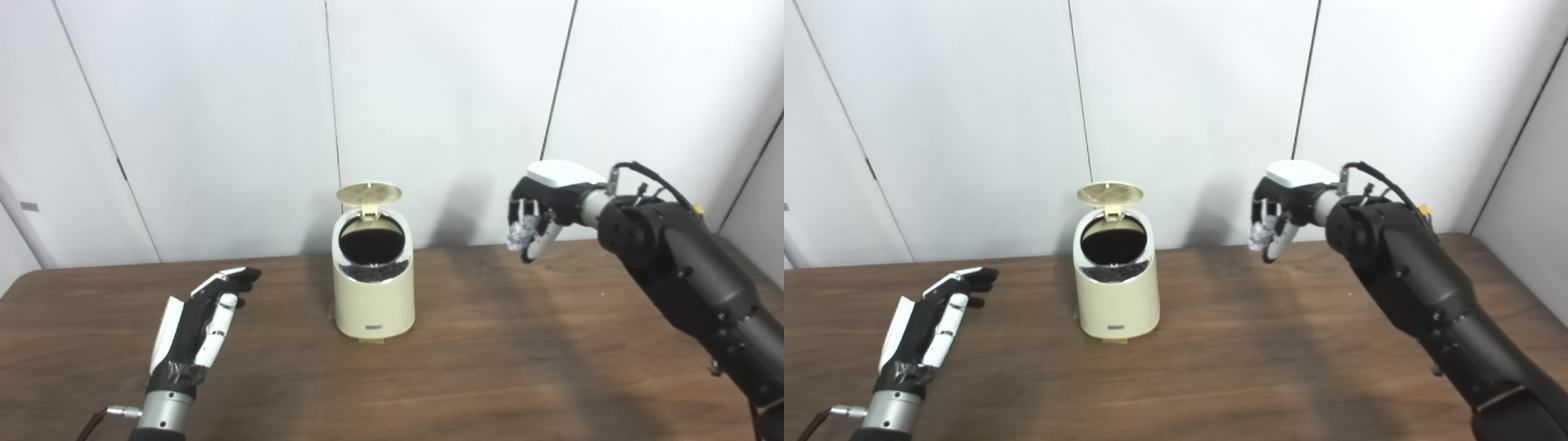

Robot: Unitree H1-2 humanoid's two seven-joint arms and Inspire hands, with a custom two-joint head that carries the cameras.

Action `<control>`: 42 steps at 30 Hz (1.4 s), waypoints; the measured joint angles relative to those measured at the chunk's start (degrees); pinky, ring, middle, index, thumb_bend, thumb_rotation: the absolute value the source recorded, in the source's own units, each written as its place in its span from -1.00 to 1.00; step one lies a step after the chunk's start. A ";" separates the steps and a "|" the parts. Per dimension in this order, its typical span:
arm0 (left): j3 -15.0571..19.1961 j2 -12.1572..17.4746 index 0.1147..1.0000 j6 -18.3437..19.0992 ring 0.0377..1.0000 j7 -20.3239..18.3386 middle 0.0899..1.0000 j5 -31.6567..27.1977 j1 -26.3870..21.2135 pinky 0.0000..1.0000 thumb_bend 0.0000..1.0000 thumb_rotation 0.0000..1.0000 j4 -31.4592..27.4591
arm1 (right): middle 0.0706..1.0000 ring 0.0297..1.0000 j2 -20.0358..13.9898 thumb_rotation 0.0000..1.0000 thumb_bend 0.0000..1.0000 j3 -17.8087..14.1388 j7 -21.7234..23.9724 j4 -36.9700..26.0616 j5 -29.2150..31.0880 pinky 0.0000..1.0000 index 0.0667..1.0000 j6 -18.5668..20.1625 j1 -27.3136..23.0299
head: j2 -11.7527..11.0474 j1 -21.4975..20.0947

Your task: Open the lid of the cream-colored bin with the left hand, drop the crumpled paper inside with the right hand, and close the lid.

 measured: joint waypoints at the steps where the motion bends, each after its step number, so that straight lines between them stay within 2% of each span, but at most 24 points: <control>1: -0.02 -0.01 0.42 -0.02 0.45 0.06 0.45 0.16 -0.02 0.32 -0.43 1.00 0.01 | -0.24 -0.28 0.07 -1.00 0.06 0.47 0.73 -0.38 -0.15 -0.35 -0.07 -0.29 -0.40 | -0.09 0.00; 6: -0.04 -0.05 0.42 -0.44 0.45 0.54 0.44 0.85 -0.13 0.33 -0.39 1.00 1.13 | -0.15 -0.54 1.40 -1.00 0.06 0.01 2.56 -2.17 -0.03 -0.64 -0.11 -0.31 -1.99 | -0.18 0.26; 7: -0.04 -0.08 0.42 -0.44 0.45 0.73 0.44 0.93 -0.11 0.32 -0.38 1.00 1.39 | -0.24 -0.45 1.78 -1.00 0.06 -0.08 3.06 -2.78 0.33 -0.50 -0.10 -0.21 -2.22 | -0.18 0.35; 8: -0.08 -0.17 0.41 -0.44 0.45 0.90 0.44 1.04 -0.12 0.32 -0.38 1.00 1.45 | -0.24 -0.40 2.08 -1.00 0.06 -0.09 3.48 -3.31 0.59 -0.42 -0.10 -0.14 -2.39 | -0.18 0.35; 9: -0.15 -0.27 0.42 -0.47 0.45 1.06 0.44 1.15 -0.16 0.32 -0.39 1.00 1.45 | -0.17 -0.26 2.45 -1.00 0.06 -0.11 3.98 -3.65 0.88 -0.23 -0.11 -0.16 -2.63 | -0.18 0.44; 10: -0.18 -0.34 0.42 -0.48 0.45 1.10 0.45 1.19 -0.18 0.32 -0.39 1.00 1.45 | -0.12 -0.21 2.86 -1.00 0.06 -0.14 4.26 -3.88 1.18 -0.22 -0.12 -0.22 -2.90 | -0.18 0.53; 13: -0.17 -0.65 0.43 -0.48 0.48 1.14 0.46 1.15 -0.18 0.35 -0.43 0.99 1.47 | -0.15 -0.28 4.36 -1.00 0.06 0.00 5.23 -5.01 1.40 -0.41 -0.12 -0.23 -3.77 | -0.35 0.70; 14: -0.18 -0.79 0.43 -0.48 0.48 1.14 0.46 1.15 -0.18 0.34 -0.44 1.00 1.47 | -0.09 -0.16 4.86 -1.00 0.06 0.10 5.30 -5.20 1.38 -0.32 -0.13 -0.28 -4.12 | -0.44 0.88; 16: -0.21 -0.98 0.44 -0.47 0.48 1.14 0.47 1.19 -0.17 0.35 -0.45 1.00 1.48 | 0.00 0.19 5.83 -1.00 0.05 0.57 5.39 -5.45 1.08 0.44 -0.16 -0.49 -5.11 | -0.44 0.97; 17: -0.20 -1.02 0.44 -0.46 0.48 1.14 0.47 1.21 -0.17 0.34 -0.45 1.00 1.48 | 0.00 0.18 6.18 -1.00 0.05 1.10 5.59 -5.58 0.61 0.44 -0.16 -0.52 -5.66 | -0.53 1.14; 18: -0.20 -1.03 0.43 -0.46 0.47 1.14 0.46 1.29 -0.17 0.34 -0.45 0.99 1.48 | -0.04 0.03 6.46 -1.00 0.05 1.44 5.99 -5.61 0.27 0.13 -0.14 -0.47 -6.15 | -0.61 1.23; 19: -0.18 -1.02 0.43 -0.46 0.47 1.18 0.46 1.42 -0.17 0.33 -0.46 0.99 1.49 | -0.04 0.03 6.78 -1.00 0.05 1.65 6.70 -5.62 0.06 0.20 -0.14 -0.34 -6.68 | -0.62 1.32; 20: -0.18 -1.03 0.43 -0.46 0.47 1.26 0.45 1.54 -0.17 0.33 -0.46 0.99 1.51 | -0.06 -0.02 7.21 -1.00 0.06 1.71 7.27 -5.76 -0.22 0.04 -0.13 -0.19 -7.02 | -0.62 1.41; 21: -0.18 -1.03 0.43 -0.46 0.47 1.33 0.45 1.62 -0.17 0.33 -0.46 0.99 1.54 | -0.07 -0.04 7.62 -1.00 0.06 1.72 7.54 -6.03 -0.55 -0.01 -0.13 -0.10 -7.22 | -0.70 1.67; 22: -0.17 -1.08 0.43 -0.46 0.47 1.36 0.45 1.62 -0.17 0.33 -0.45 0.96 1.57 | -0.11 -0.32 8.01 -1.00 0.06 1.78 7.70 -6.42 -0.85 -0.36 -0.13 -0.05 -7.29 | -0.70 1.93; 23: -0.17 -1.16 0.43 -0.44 0.47 1.43 0.45 1.66 -0.17 0.33 -0.44 0.99 1.58 | -0.13 -0.54 8.29 -1.00 0.06 1.88 7.88 -6.76 -1.04 -0.60 -0.12 0.03 -7.31 | -0.70 2.11; 24: -0.18 -1.24 0.42 -0.40 0.47 1.55 0.45 1.77 -0.17 0.33 -0.43 0.99 1.58 | -0.13 -0.61 8.63 -1.00 0.06 1.96 8.12 -6.85 -1.15 -0.69 -0.12 0.08 -7.38 | -0.70 2.11; 31: -0.39 -1.78 0.43 -0.17 0.47 1.93 0.45 2.42 -0.20 0.31 -0.46 0.96 1.75 | -0.14 -0.68 10.70 -1.00 0.06 1.95 9.23 -8.10 -1.33 -0.78 -0.12 0.67 -7.73 | -0.70 2.64; 33: -0.41 -1.82 0.43 -0.15 0.46 1.93 0.45 2.57 -0.20 0.29 -0.45 0.94 1.77 | -0.14 -0.66 10.73 -1.00 0.06 1.97 9.35 -8.10 -0.98 -0.75 -0.11 -0.02 -7.91 | -0.79 2.81; 35: -0.39 -1.87 0.42 -0.05 0.46 1.95 0.45 2.50 -0.20 0.29 -0.45 0.91 1.77 | -0.23 -0.56 10.76 -1.00 0.06 2.10 9.80 -8.08 -0.87 -0.68 -0.09 -0.27 -8.14 | -0.70 2.90; 37: -0.38 -2.06 0.43 -0.04 0.47 1.95 0.46 2.02 -0.19 0.29 -0.46 0.88 1.77 | -0.29 -0.54 11.10 -1.00 0.05 2.18 9.86 -8.03 -0.84 -0.67 -0.09 -0.29 -8.25 | -0.62 3.16; 42: -0.42 -2.61 0.42 -0.04 0.47 1.95 0.45 1.88 -0.21 0.29 -0.46 0.88 1.77 | -0.29 -0.51 13.83 -1.00 0.05 2.10 9.85 -7.47 -0.39 -0.64 -0.09 -0.10 -8.29 | -0.53 3.60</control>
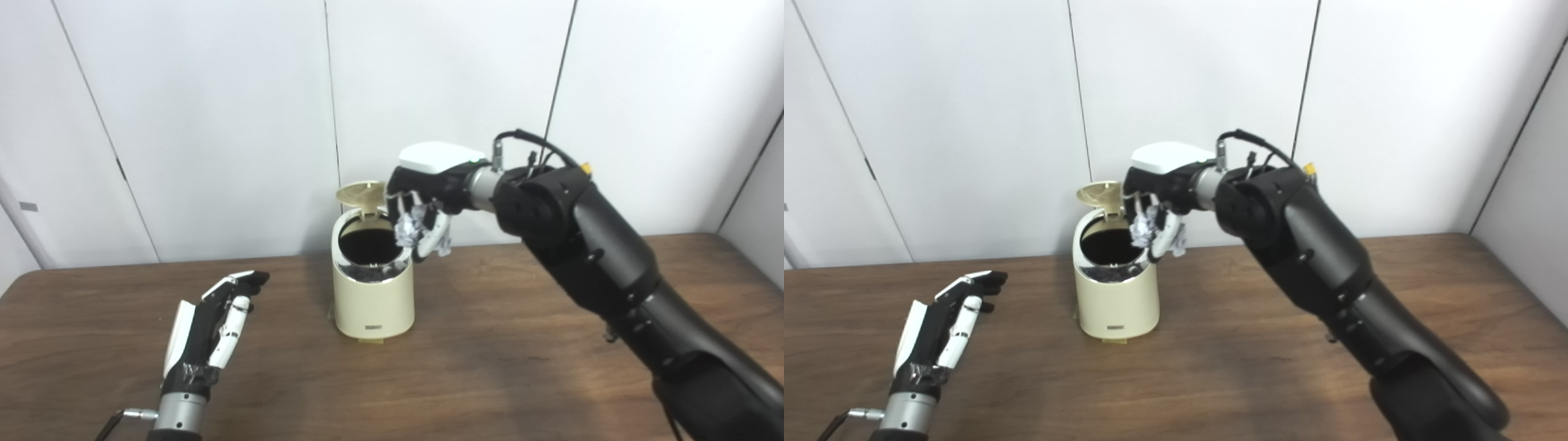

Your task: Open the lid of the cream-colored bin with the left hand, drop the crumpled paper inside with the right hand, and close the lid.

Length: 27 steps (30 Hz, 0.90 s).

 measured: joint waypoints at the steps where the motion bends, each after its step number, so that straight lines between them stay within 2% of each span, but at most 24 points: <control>1: 0.00 -0.05 0.43 0.02 0.47 0.00 0.45 0.02 -0.01 0.30 -0.45 0.88 0.00 | -0.28 -0.48 0.41 -1.00 0.06 0.00 0.00 0.02 0.22 -0.61 -0.09 0.02 0.00 | 0.09 0.35; 5: 0.02 -0.09 0.42 0.31 0.47 0.02 0.45 0.11 0.00 0.29 -0.48 0.88 -0.01 | -0.22 -0.39 1.66 -1.00 0.06 -0.34 -0.18 0.29 1.02 -0.52 -0.09 -0.01 0.00 | 0.18 0.79; 9: -0.09 -0.13 0.43 1.18 0.48 -0.01 0.46 0.14 0.02 0.33 -0.47 0.89 -0.22 | -0.28 -0.48 2.20 -1.00 0.05 -1.01 -1.16 0.31 1.18 -0.61 -0.09 0.01 0.03 | 0.18 0.79; 19: -0.27 -0.31 0.43 1.66 0.49 -0.02 0.47 0.07 0.12 0.34 -0.47 0.88 -0.67 | -0.26 -0.44 2.63 -1.00 0.06 -1.18 -5.42 0.58 1.82 -0.57 -0.09 -1.24 1.12 | 0.09 0.97; 27: -0.34 -0.38 0.43 1.75 0.48 -0.02 0.47 0.06 0.21 0.33 -0.47 0.85 -0.70 | -0.30 -0.49 3.24 -1.00 0.04 -1.25 -8.05 0.72 2.91 -0.61 -0.07 -2.96 3.53 | 0.00 1.06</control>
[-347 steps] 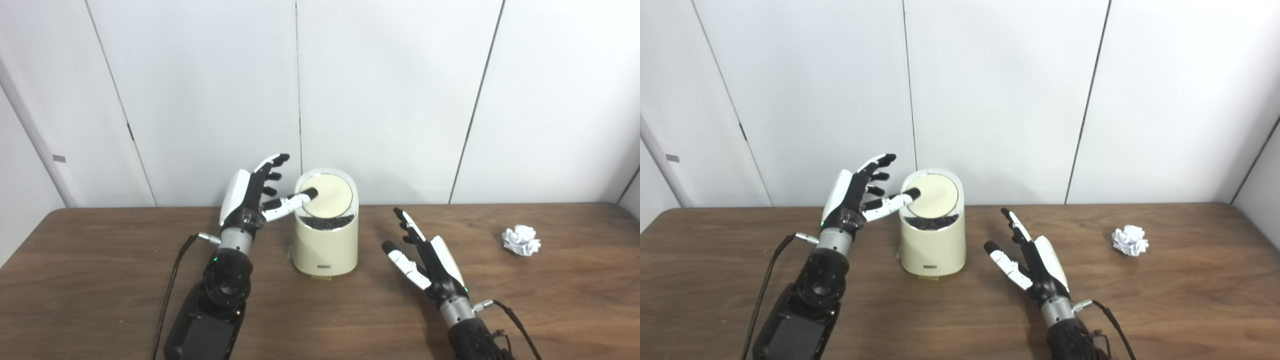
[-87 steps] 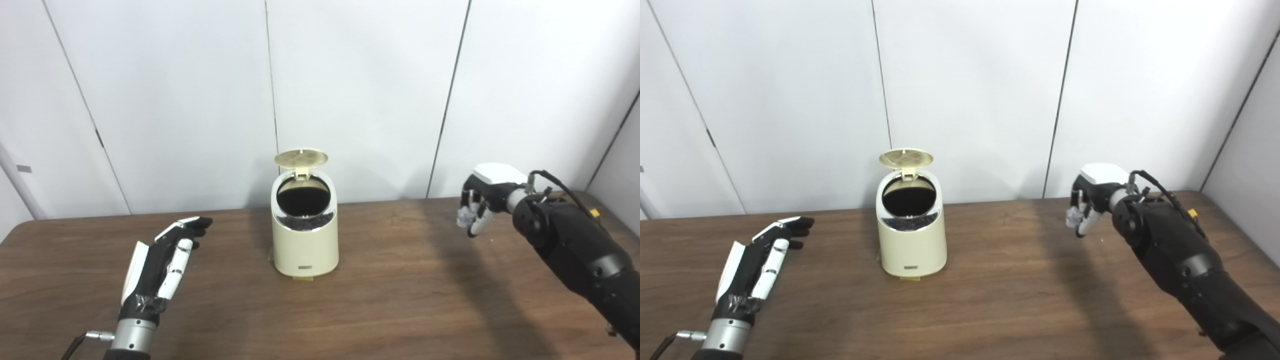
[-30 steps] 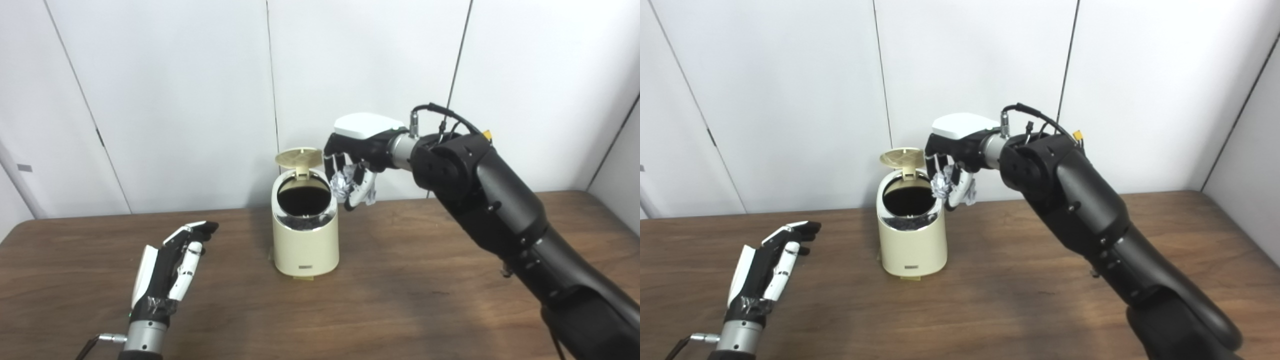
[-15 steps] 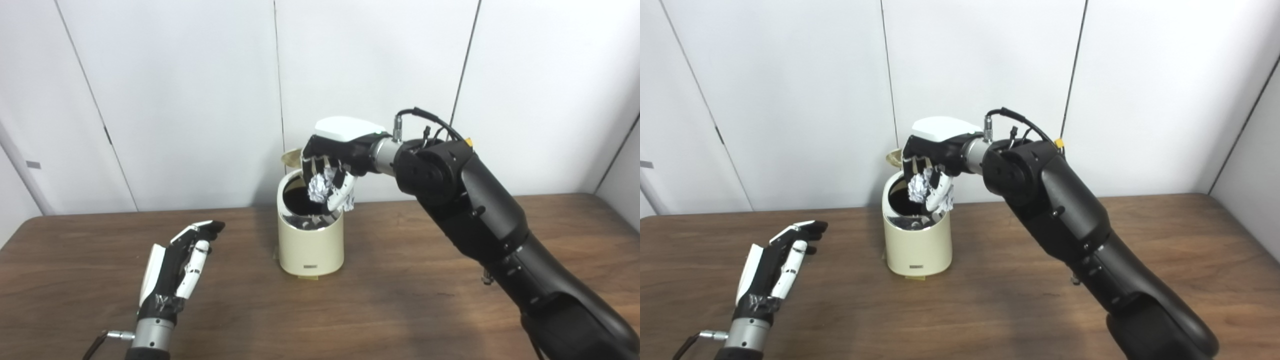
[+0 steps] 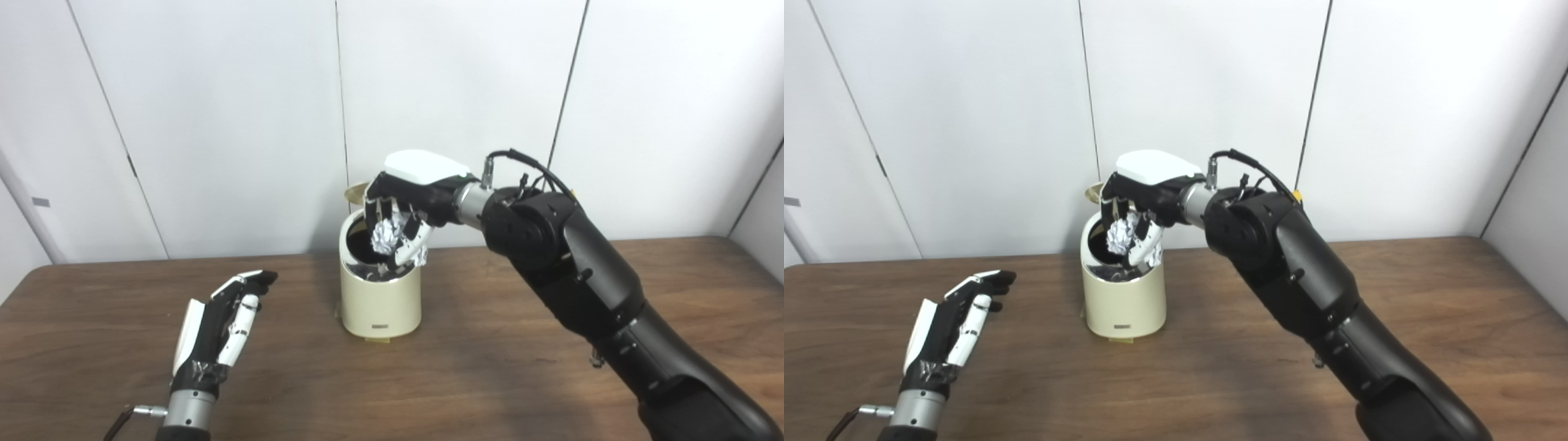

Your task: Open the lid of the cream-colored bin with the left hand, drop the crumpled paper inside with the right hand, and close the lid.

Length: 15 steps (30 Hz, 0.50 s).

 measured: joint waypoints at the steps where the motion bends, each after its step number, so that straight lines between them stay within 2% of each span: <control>1: -0.04 0.00 0.43 0.00 0.48 -0.01 0.47 0.00 0.00 0.32 -0.47 0.85 0.00 | -0.30 -0.49 0.19 -1.00 0.04 -0.08 -0.21 -0.08 0.08 -0.61 -0.07 0.03 0.24 | 0.00 0.09; 5: -0.20 0.01 0.43 0.00 0.48 -0.03 0.47 0.00 0.02 0.33 -0.46 0.83 0.00 | -0.20 -0.37 1.02 -1.00 0.03 -0.20 -1.74 -0.55 0.69 -0.54 -0.02 -1.00 1.72 | -0.09 0.26; 9: -0.19 0.01 0.43 0.00 0.48 -0.07 0.47 -0.24 0.19 0.34 -0.47 0.80 0.00 | -0.15 -0.30 1.03 -1.00 0.03 -0.04 -5.66 0.43 0.97 -0.48 -0.09 -5.84 3.43 | 0.00 0.09; 15: -0.50 0.08 0.42 -0.02 0.47 -0.05 0.46 0.25 0.26 0.33 -0.47 0.89 0.00 | -0.03 -0.19 0.90 -1.00 0.03 0.64 -10.46 2.54 -0.70 -0.39 -0.14 -11.88 4.38 | -0.09 0.18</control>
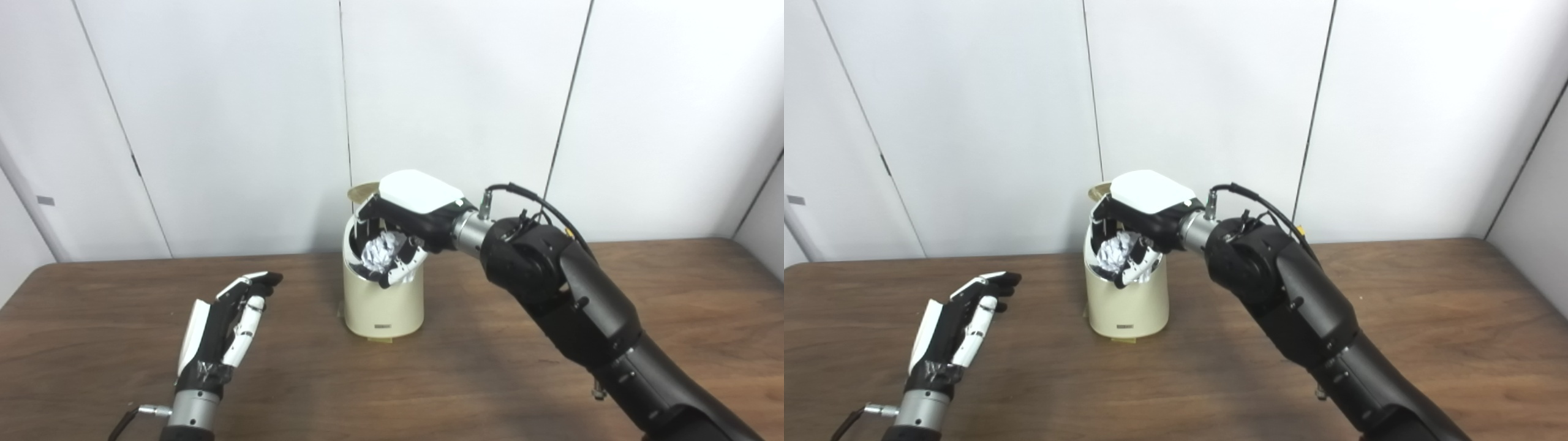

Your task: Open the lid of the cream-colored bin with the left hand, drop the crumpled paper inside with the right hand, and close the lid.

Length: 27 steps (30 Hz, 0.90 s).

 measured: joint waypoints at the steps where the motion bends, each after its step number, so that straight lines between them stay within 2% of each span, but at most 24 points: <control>1: -0.07 0.00 0.43 0.00 0.47 -0.01 0.46 0.00 0.00 0.33 -0.47 0.89 0.00 | -0.02 -0.19 -0.01 -1.00 0.03 0.01 -0.81 0.37 -0.42 -0.39 -0.14 -1.15 -0.01 | 0.09 0.00; 3: -0.15 0.00 0.43 -0.01 0.47 -0.02 0.46 -0.02 0.00 0.33 -0.47 0.87 0.00 | 0.00 -0.17 -0.01 -1.00 0.03 0.07 -2.87 1.83 -0.94 -0.38 -0.16 -3.44 0.00 | 0.00 0.00; 16: -0.17 -0.01 0.45 0.06 0.50 -0.32 0.49 -0.35 0.22 0.38 -0.45 0.85 -0.01 | 0.05 -0.20 -0.03 -1.00 0.02 -0.03 -9.69 4.75 -4.12 -0.41 -0.16 -10.27 0.02 | -0.09 -0.18; 27: -0.26 -0.02 0.46 0.15 0.51 -0.62 0.50 -0.54 0.23 0.39 -0.45 0.83 -0.09 | 0.04 -0.19 -0.06 -1.00 0.02 -0.34 -11.43 5.17 -5.50 -0.38 -0.14 -11.91 0.02 | -0.18 -0.26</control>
